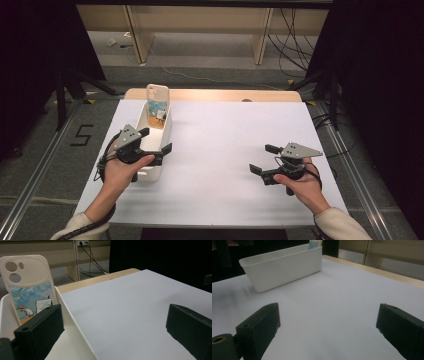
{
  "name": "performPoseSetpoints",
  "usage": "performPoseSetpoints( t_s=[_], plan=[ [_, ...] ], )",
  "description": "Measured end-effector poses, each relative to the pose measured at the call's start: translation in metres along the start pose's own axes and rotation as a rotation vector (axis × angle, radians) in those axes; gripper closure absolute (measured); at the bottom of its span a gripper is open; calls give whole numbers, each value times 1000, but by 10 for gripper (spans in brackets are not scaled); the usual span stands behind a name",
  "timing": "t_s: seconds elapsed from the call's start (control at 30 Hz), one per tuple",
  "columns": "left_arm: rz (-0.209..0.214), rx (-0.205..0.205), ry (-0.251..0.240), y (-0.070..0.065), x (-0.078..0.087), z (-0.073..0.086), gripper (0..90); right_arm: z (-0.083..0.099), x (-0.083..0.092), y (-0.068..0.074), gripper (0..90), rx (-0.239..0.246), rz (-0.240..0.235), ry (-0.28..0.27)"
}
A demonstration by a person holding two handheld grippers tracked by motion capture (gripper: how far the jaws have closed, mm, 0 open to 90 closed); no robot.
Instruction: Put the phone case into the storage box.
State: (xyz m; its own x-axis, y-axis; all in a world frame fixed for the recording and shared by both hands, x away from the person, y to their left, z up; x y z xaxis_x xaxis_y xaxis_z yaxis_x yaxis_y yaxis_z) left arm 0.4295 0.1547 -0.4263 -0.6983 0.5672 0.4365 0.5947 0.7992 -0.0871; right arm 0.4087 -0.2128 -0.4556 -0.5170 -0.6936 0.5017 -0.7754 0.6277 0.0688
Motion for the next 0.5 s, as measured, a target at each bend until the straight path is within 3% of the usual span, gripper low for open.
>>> performPoseSetpoints(
  t_s=[0.5],
  plan=[
    [7,1,0,-3,2,3,7,-1,2,-2,61,-1,3,-7]
  ],
)
Point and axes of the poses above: each handheld gripper's, and its own axes: x roughly backward along the jaws, z roughly out of its underside, y roughly to its left, the point moved 6 cm from there along -x, roughly forward along the jaws, and after that the axes turned 9 degrees about y, right-handed, at the moved point
